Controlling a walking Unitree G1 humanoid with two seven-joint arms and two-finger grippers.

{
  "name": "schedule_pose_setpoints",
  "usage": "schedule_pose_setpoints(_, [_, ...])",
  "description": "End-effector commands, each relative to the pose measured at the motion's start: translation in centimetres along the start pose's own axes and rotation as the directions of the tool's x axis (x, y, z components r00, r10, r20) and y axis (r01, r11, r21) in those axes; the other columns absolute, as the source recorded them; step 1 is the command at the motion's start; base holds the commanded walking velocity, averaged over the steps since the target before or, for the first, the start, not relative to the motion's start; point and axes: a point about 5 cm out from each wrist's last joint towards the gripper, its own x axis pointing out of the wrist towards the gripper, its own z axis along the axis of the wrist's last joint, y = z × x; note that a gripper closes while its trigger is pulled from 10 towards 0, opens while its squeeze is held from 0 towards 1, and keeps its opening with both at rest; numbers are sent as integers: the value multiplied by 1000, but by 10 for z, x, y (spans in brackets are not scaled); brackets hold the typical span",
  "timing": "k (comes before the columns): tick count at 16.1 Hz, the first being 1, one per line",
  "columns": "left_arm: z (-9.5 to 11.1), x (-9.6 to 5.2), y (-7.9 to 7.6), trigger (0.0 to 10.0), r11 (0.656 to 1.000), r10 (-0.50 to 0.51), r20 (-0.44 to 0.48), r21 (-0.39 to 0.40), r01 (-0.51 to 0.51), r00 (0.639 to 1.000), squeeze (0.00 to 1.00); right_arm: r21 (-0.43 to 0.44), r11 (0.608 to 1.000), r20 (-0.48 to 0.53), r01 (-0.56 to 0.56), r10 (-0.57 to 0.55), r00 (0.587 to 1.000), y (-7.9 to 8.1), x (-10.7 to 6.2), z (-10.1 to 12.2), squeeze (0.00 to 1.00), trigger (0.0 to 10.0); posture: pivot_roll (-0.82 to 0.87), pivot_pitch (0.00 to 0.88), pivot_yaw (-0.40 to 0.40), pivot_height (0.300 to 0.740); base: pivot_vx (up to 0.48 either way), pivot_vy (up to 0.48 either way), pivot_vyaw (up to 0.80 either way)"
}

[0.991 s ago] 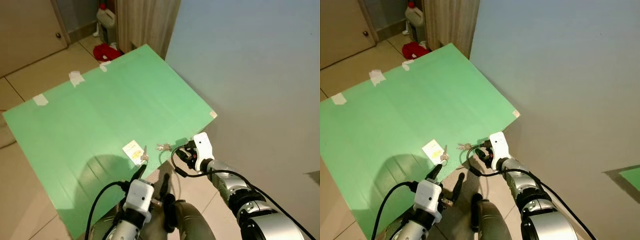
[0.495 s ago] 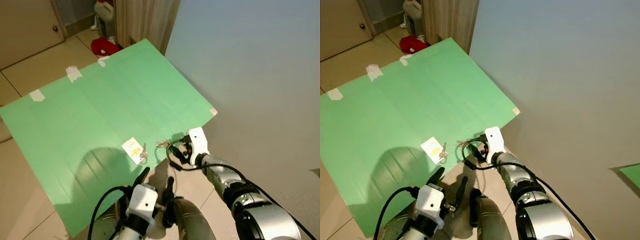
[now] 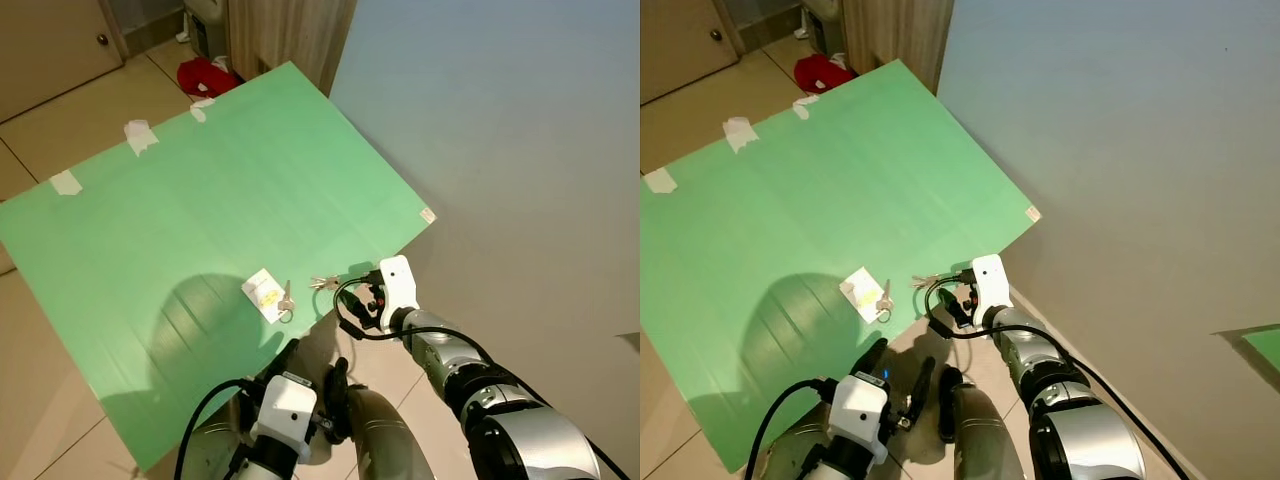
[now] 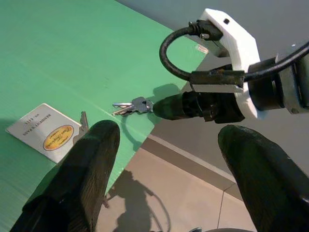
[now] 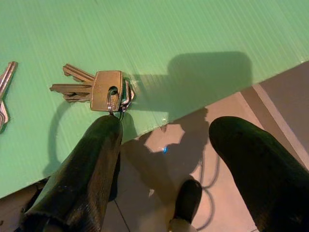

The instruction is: Hang keys on a hook

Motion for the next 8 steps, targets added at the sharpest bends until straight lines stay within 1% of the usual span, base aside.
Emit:
schedule_pose_setpoints(1, [-5, -6, -9, 10000, 1000, -23, -42, -8, 23, 999, 0, 32, 999, -51, 16, -15, 999, -2, -3, -14, 0, 10000, -39, 406, -198, 740, 0, 0, 0])
schedule_pose_setpoints(6, [-7, -8, -12, 10000, 1000, -27, -51, -5, 26, 998, 0, 27, 1000, -62, -14, 16, 998, 4, -2, -17, 0, 10000, -41, 408, -201, 740, 0, 0, 0])
schedule_pose_setpoints(8, [-7, -8, -12, 10000, 1000, -30, -52, -4, 30, 998, 0, 23, 1000, -67, -15, 17, 998, 4, -3, -18, 0, 10000, -41, 408, -201, 740, 0, 0, 0])
